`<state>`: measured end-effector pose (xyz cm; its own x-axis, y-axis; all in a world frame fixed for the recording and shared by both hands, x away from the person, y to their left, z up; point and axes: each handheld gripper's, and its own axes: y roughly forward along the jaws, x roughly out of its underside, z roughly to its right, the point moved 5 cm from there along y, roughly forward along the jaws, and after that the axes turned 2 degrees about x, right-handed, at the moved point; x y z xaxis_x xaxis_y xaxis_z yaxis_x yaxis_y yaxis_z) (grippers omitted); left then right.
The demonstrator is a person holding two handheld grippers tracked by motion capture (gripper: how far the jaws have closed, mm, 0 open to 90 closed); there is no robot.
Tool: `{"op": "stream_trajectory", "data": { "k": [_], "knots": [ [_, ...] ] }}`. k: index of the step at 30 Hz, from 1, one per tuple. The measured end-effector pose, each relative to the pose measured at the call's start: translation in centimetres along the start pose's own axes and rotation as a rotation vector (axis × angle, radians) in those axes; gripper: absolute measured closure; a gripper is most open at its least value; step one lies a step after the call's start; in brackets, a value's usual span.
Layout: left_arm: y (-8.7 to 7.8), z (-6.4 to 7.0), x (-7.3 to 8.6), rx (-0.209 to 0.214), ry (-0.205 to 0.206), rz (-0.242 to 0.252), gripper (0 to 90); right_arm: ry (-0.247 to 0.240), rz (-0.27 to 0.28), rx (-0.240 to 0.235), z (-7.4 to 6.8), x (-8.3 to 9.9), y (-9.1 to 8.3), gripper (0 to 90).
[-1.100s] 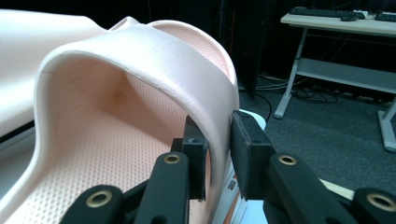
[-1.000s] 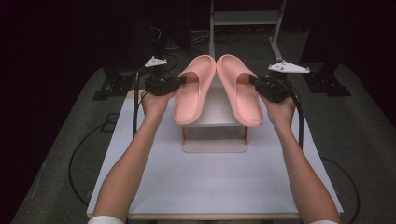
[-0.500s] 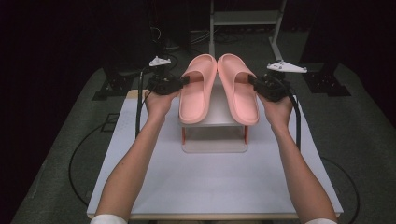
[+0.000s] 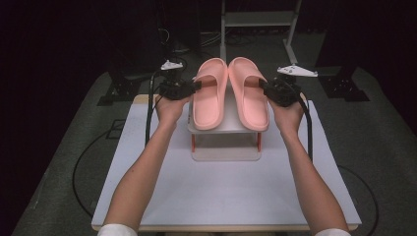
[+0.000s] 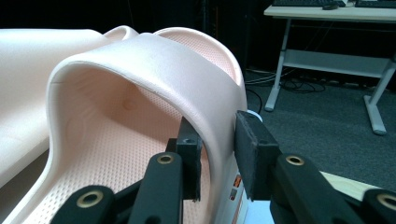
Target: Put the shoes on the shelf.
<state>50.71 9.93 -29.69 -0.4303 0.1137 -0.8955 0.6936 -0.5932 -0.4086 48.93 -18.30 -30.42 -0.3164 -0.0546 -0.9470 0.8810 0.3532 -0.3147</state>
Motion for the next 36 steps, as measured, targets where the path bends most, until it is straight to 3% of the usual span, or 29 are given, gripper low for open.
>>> {"op": "stream_trajectory", "data": {
  "k": [8,36],
  "knots": [
    [0.5,0.0,0.1,-0.005,-0.002,-0.004,65.9,0.026,-0.008,0.008,0.2,0.1,0.6,71.3],
    [1.5,-0.6,0.5,-0.024,-0.013,-0.019,63.6,0.037,-0.024,0.012,-0.7,0.1,1.7,66.7]
  ]
}}
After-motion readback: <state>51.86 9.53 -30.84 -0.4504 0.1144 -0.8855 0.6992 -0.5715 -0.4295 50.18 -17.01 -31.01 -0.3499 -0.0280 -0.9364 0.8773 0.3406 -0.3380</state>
